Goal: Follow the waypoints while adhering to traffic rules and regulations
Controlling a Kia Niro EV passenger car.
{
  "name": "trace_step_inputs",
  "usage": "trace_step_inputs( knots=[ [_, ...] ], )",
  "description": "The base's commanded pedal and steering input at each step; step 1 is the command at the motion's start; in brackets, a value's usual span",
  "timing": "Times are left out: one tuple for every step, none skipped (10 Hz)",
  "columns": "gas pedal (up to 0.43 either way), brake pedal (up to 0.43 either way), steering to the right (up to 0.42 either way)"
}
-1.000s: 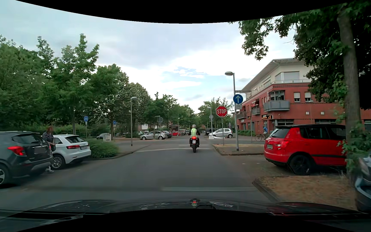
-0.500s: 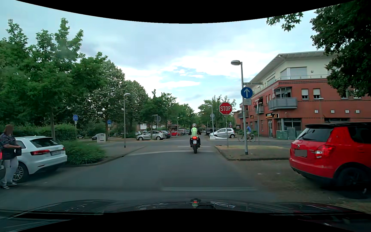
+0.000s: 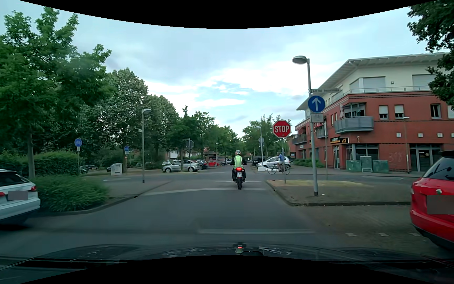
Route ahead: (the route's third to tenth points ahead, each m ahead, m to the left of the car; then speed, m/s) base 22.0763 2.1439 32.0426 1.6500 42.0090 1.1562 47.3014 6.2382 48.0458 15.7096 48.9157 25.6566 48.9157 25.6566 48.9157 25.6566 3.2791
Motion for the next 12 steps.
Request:
trace_step_inputs(
  knots=[
    [0.000, 0.000, 0.005],
    [0.000, 0.000, 0.005],
    [0.000, 0.000, 0.006],
    [0.000, 0.000, 0.006],
    [0.000, 0.000, 0.005],
    [0.000, 0.006, 0.006],
    [0.000, 0.024, 0.006],
    [0.000, 0.073, 0.005],
    [0.000, 0.122, 0.005],
    [0.000, 0.140, 0.006],
    [0.000, 0.152, 0.006],
    [0.000, 0.165, 0.006]
  ],
)
